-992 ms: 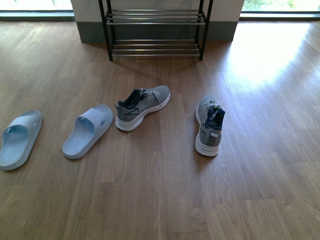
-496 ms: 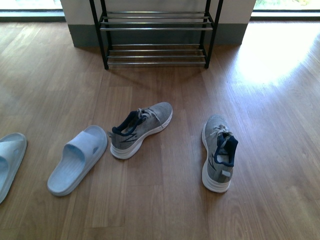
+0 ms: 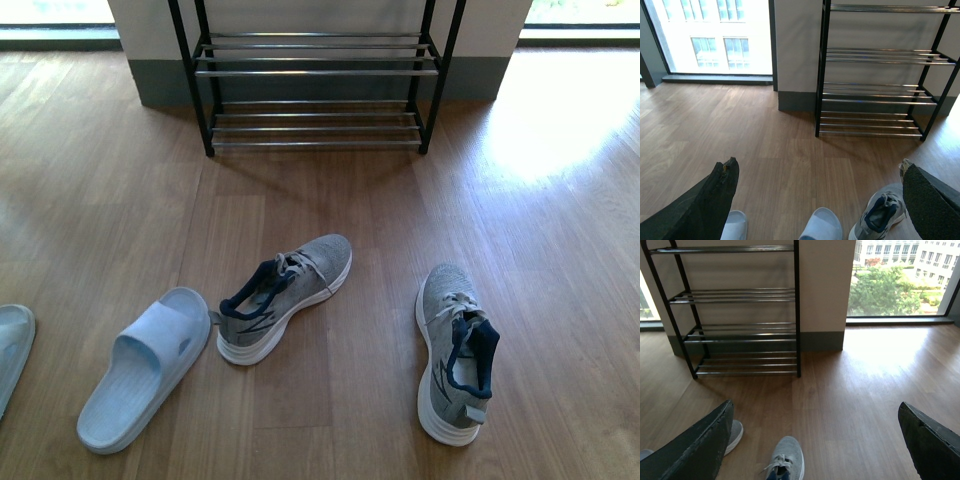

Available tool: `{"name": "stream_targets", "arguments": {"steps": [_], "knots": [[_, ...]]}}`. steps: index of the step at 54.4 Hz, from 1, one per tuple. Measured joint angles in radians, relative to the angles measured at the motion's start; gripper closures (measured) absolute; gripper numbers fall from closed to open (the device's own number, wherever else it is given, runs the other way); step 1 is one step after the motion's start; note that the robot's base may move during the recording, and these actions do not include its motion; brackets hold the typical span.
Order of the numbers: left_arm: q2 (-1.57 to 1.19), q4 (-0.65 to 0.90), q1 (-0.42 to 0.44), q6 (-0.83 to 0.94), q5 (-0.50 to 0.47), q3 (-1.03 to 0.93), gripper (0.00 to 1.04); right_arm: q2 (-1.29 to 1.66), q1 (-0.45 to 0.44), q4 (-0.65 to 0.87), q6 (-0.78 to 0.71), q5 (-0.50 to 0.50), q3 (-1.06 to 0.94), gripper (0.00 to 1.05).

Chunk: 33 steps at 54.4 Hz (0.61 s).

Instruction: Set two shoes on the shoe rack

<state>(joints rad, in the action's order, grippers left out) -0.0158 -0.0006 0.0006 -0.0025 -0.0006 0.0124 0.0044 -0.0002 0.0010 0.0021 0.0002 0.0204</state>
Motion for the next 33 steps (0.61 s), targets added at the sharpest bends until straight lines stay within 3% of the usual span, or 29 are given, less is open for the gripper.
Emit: {"name": "stream_targets", "arguments": {"steps": [33], "knots": [[0.000, 0.000, 0.000, 0.000, 0.000, 0.000, 0.09, 0.000, 0.000, 0.000, 0.000, 0.000, 0.000, 0.09]]}}
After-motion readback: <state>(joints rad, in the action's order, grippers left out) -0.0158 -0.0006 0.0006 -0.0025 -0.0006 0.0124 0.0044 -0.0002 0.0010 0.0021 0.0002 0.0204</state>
